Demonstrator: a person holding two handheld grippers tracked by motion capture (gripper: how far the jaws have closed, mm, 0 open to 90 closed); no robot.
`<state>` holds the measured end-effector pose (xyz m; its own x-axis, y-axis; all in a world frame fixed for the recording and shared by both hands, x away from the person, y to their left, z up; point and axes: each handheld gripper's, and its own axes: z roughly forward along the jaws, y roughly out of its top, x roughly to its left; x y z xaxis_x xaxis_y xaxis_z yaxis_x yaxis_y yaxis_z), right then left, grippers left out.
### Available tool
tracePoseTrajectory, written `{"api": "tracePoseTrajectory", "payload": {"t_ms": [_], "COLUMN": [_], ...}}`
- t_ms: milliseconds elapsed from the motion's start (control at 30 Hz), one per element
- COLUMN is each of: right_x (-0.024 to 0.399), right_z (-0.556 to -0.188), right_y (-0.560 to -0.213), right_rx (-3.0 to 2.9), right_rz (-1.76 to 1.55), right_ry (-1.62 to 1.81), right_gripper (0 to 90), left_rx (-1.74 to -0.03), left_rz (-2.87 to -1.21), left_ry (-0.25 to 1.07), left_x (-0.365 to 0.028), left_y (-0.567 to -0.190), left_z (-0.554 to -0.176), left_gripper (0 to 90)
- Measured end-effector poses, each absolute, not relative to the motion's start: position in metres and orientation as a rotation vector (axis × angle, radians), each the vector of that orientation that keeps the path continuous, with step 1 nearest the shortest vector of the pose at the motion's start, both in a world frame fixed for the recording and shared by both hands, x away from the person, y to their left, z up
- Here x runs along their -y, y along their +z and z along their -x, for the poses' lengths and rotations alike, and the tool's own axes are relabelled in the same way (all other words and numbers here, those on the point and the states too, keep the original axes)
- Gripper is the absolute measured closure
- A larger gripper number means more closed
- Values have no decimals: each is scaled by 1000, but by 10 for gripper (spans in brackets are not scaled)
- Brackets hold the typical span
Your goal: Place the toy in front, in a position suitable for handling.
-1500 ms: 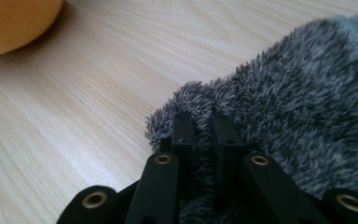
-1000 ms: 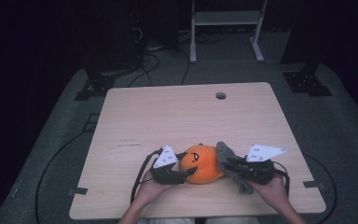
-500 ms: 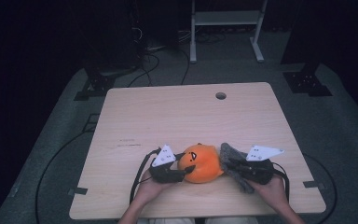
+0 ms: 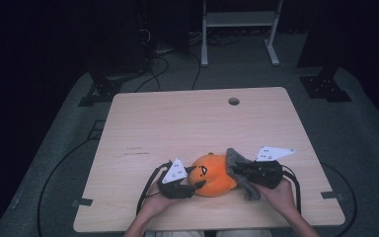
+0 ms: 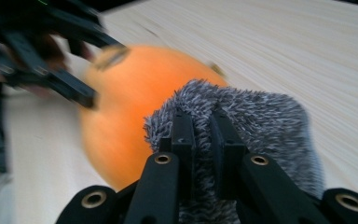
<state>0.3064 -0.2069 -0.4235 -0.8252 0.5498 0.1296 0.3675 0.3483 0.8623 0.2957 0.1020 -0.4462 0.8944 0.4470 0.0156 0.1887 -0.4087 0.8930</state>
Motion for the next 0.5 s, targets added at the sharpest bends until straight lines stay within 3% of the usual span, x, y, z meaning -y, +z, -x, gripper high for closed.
{"api": "tracePoseTrajectory", "payload": {"t_ms": [100,167,233,333,500], "right_x": [199,195,198,205,219], "right_z": [-306,-301,-292,-290,-297], "right_y": [-428,-432,-436,-441,-444], "right_rx": [-2457,-2469,-2481,-2493,-2481], "right_rz": [-798,-773,-748,-760,-898], "right_ry": [1427,1407,1399,1400,1314], "right_gripper": [808,808,806,803,808], "left_rx": [-533,-602,-631,-577,-585], "left_rz": [-1936,-1890,-1937,-1974,-1995], "left_ry": [221,172,178,217,223], "left_x": [-105,-106,-102,-98,-100], "left_y": [-442,-440,-443,-449,-449], "left_z": [-301,-305,-308,-301,-301], "left_gripper": [192,122,140,272,323]}}
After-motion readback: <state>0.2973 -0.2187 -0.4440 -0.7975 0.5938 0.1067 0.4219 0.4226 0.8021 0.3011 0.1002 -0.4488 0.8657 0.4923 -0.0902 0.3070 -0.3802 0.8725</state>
